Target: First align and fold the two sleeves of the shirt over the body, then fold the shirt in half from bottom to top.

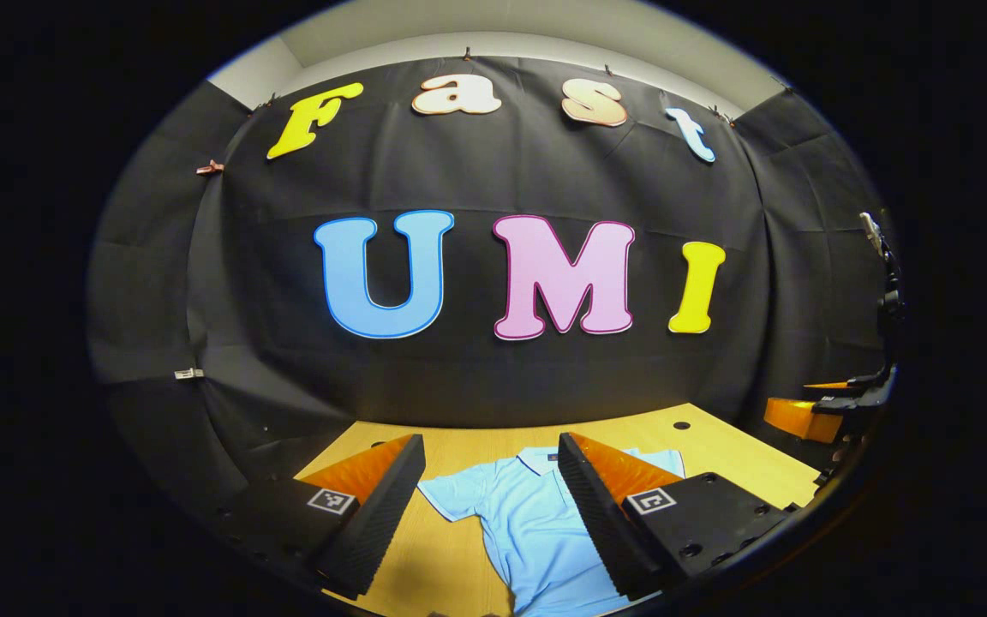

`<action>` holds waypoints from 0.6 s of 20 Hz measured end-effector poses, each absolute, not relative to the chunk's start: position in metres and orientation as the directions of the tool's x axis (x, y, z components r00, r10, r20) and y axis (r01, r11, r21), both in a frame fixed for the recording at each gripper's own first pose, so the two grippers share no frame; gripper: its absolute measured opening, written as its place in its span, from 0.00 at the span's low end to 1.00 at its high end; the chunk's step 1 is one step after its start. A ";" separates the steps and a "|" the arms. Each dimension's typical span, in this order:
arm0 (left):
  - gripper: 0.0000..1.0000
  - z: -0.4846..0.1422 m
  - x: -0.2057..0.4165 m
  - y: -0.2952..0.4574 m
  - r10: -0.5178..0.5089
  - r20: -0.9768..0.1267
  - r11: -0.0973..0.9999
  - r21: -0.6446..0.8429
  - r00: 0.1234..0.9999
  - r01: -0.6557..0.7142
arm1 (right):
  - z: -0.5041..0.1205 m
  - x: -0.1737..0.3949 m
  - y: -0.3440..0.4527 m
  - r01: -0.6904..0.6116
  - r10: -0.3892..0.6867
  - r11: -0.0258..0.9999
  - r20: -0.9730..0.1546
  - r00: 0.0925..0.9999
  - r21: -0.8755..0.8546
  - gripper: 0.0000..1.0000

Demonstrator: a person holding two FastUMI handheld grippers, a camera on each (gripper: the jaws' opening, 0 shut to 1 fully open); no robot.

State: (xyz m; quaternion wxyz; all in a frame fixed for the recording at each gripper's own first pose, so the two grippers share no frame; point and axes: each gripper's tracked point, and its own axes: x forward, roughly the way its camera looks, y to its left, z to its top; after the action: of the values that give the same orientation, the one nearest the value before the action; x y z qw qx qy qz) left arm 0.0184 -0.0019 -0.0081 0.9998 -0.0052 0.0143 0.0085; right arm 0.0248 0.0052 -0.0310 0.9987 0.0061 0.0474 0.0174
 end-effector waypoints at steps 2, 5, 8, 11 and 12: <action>0.99 -0.008 0.021 -0.003 0.022 -0.030 1.000 -0.007 0.999 -0.022 | -0.038 0.036 0.012 -0.066 0.076 0.995 -0.129 0.989 0.074 0.98; 0.99 -0.013 0.027 -0.005 0.048 -0.046 0.999 -0.005 0.998 -0.048 | -0.045 0.062 0.005 -0.071 0.077 0.997 -0.153 0.985 0.042 0.97; 0.99 -0.016 0.034 -0.006 0.076 -0.059 0.997 -0.009 0.995 -0.076 | -0.052 0.086 -0.004 -0.082 0.083 0.997 -0.171 0.982 0.017 0.98; 0.99 -0.019 0.042 -0.007 0.107 -0.058 0.994 -0.003 0.993 -0.107 | -0.065 0.111 -0.013 -0.092 0.090 0.996 -0.211 0.973 0.004 0.98; 0.99 -0.021 0.046 -0.007 0.120 -0.062 0.993 -0.005 0.991 -0.120 | -0.072 0.123 -0.017 -0.099 0.097 0.995 -0.230 0.968 0.003 0.98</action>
State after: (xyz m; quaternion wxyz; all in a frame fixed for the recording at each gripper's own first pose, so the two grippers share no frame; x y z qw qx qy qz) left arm 0.0456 -0.0071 -0.0211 0.9977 -0.0041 0.0310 0.0602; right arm 0.1232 -0.0167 -0.0717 0.9920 -0.0042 0.1157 0.0495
